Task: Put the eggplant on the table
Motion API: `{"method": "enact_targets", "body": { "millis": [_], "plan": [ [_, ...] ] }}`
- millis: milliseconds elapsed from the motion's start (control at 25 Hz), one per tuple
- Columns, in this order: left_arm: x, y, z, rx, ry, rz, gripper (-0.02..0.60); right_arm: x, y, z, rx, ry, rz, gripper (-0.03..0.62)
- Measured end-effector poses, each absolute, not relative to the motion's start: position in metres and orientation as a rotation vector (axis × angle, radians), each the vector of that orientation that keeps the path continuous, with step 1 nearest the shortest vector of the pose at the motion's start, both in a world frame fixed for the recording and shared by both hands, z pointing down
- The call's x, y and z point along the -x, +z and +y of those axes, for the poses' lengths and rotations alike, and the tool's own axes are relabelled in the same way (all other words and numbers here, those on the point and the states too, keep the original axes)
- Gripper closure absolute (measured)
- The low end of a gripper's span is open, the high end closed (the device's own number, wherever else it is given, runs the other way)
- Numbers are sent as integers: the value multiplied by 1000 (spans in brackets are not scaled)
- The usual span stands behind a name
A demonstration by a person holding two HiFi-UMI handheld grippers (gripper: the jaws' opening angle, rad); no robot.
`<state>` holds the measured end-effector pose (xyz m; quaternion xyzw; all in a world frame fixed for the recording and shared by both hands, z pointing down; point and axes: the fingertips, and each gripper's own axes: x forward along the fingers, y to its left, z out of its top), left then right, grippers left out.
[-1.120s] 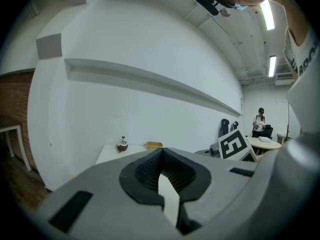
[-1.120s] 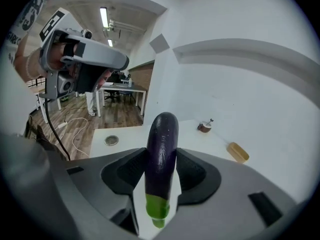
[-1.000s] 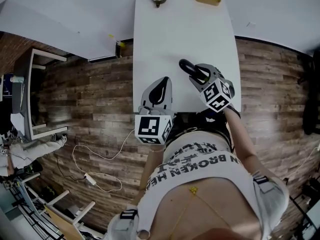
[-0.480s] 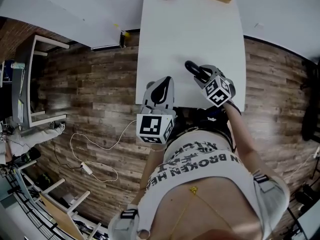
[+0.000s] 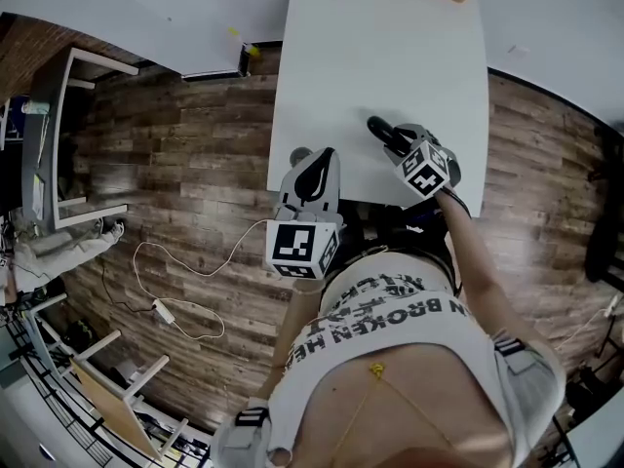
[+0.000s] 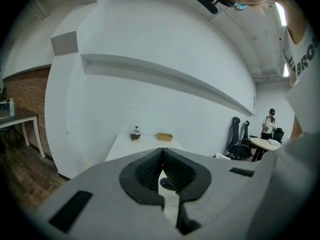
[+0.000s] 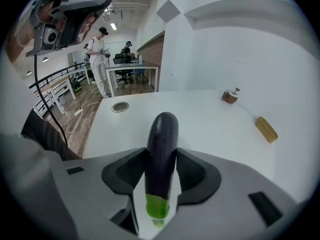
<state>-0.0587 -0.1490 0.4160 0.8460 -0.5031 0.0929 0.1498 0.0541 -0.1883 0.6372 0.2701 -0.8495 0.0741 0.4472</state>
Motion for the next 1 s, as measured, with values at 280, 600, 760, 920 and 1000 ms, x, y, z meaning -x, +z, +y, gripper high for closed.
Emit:
{"method": "enact_targets", "body": {
  "millis": [280,600,760,920,1000],
  "plan": [
    [61,421,-148,-2417,276,-1448,575,-52,656,-190,-645,238,-2088,407],
    [64,423,-148,-2416,281,-1445,575,-53,674,-188,-622,283,-2064,407],
    [63,423,-147,-2419,281,-1442,575,-55,684,-182,-613,311,-2052,407],
    [64,422,-147,-2420,282,-1442,575,-57,689,-179,-622,342,-2050,407],
    [65,421,-146,-2421,283,-1442,575,-56,688,-180,-628,352,-2057,407]
  ]
}}
